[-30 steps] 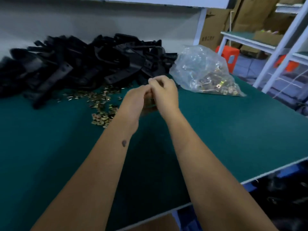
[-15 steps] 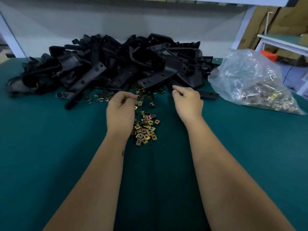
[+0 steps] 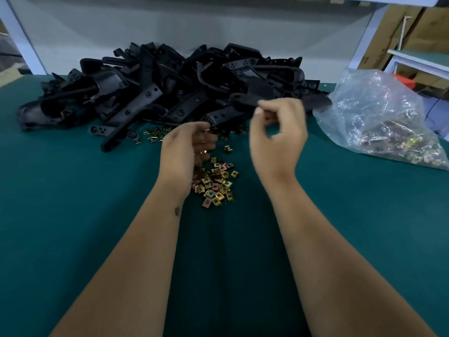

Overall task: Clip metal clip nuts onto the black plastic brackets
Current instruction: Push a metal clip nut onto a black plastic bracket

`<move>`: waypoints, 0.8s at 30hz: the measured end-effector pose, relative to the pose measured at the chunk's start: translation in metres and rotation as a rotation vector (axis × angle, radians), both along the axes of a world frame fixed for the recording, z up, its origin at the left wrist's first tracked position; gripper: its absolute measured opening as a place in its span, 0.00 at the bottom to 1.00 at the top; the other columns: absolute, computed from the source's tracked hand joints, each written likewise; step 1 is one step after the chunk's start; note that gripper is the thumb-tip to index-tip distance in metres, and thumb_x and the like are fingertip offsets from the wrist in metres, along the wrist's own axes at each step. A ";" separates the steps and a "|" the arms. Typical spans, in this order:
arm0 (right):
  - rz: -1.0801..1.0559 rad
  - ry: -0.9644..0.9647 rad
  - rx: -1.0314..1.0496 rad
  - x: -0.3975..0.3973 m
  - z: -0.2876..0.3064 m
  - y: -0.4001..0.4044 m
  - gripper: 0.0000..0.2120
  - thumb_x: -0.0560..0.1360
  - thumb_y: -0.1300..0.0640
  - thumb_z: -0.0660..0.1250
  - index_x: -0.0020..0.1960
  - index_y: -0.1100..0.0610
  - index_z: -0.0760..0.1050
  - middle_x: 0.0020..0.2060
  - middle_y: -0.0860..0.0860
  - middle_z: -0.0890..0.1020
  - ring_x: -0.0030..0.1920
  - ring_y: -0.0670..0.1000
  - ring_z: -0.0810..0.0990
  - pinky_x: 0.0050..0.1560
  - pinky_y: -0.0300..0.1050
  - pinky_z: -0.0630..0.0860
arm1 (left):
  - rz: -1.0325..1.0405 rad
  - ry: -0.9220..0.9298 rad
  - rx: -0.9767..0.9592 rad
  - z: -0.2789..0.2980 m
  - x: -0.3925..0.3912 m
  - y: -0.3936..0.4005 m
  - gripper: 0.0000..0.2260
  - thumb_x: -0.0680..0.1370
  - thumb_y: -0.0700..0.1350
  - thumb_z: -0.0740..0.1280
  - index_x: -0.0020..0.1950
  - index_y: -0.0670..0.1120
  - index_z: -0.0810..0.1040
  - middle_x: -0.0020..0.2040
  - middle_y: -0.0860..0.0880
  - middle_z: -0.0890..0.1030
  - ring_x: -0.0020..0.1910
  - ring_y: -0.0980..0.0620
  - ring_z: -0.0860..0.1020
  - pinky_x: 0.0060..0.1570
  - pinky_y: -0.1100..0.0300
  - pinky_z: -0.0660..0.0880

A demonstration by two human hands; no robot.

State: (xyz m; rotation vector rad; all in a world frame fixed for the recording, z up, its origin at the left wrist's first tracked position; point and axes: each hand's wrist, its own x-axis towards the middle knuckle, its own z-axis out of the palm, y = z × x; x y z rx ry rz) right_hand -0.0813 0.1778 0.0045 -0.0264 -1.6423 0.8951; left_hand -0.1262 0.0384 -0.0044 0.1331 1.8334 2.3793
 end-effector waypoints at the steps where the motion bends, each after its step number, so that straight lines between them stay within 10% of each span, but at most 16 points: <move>1: 0.043 -0.001 0.094 -0.001 0.000 -0.009 0.03 0.73 0.67 0.67 0.44 0.64 0.79 0.45 0.58 0.78 0.45 0.52 0.77 0.46 0.46 0.76 | -0.056 -0.066 0.104 0.001 -0.001 -0.004 0.17 0.85 0.52 0.55 0.55 0.45 0.81 0.41 0.47 0.86 0.39 0.52 0.83 0.37 0.61 0.78; 4: 0.163 -0.055 0.321 -0.003 -0.003 -0.033 0.04 0.72 0.68 0.66 0.44 0.66 0.79 0.46 0.61 0.77 0.46 0.57 0.78 0.47 0.49 0.76 | -0.127 -0.150 0.347 0.004 -0.004 -0.016 0.24 0.83 0.61 0.54 0.56 0.43 0.77 0.39 0.47 0.84 0.36 0.51 0.82 0.37 0.59 0.79; 11: 0.286 -0.290 0.365 -0.001 -0.011 -0.033 0.17 0.76 0.62 0.65 0.64 0.61 0.76 0.67 0.58 0.71 0.65 0.51 0.72 0.62 0.40 0.71 | -0.023 -0.181 0.484 0.006 -0.007 -0.024 0.06 0.81 0.38 0.65 0.53 0.43 0.81 0.35 0.49 0.81 0.33 0.56 0.79 0.36 0.68 0.78; 20: 0.143 -0.426 0.065 -0.003 -0.014 -0.015 0.12 0.81 0.51 0.58 0.56 0.53 0.78 0.39 0.40 0.78 0.41 0.43 0.77 0.42 0.44 0.76 | -0.001 -0.140 0.638 0.003 -0.004 -0.017 0.13 0.79 0.44 0.70 0.34 0.47 0.85 0.38 0.48 0.85 0.38 0.56 0.84 0.40 0.67 0.79; 24: 0.046 -0.645 0.073 -0.009 -0.018 -0.010 0.09 0.81 0.52 0.58 0.51 0.48 0.78 0.44 0.42 0.79 0.45 0.43 0.77 0.40 0.42 0.73 | 0.011 -0.175 0.840 0.002 -0.004 -0.020 0.02 0.78 0.36 0.68 0.48 0.42 0.78 0.43 0.46 0.85 0.42 0.52 0.85 0.43 0.62 0.81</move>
